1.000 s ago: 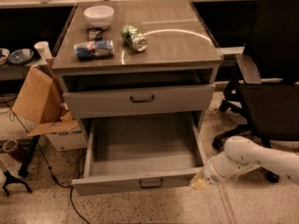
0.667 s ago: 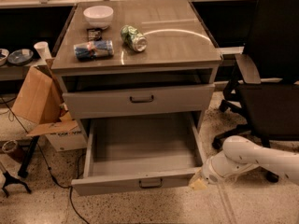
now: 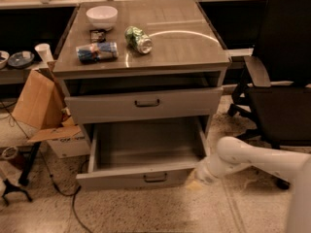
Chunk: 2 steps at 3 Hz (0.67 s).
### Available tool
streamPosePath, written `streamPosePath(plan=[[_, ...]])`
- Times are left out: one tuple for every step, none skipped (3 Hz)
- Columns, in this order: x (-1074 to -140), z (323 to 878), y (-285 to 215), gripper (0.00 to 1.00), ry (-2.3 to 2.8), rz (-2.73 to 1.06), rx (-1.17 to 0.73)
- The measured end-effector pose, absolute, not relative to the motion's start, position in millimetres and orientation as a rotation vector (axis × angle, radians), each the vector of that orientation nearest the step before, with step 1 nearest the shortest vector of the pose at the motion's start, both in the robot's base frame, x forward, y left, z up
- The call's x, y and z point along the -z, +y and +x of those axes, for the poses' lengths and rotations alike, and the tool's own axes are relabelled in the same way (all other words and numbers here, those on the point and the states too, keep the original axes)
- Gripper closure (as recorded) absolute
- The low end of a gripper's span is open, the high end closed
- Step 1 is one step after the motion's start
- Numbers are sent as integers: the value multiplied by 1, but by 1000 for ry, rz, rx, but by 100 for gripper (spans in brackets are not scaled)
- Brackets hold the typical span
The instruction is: Close middle drawer
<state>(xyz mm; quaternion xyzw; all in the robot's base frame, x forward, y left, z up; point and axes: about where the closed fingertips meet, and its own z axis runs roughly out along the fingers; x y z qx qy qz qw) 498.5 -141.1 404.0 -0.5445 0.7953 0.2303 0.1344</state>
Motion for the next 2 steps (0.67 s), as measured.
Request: streamPosePath(plan=[[-402,524,-113,46,2225,-1641,-643],[-406,551,-89,23,2148,-1667,-607]])
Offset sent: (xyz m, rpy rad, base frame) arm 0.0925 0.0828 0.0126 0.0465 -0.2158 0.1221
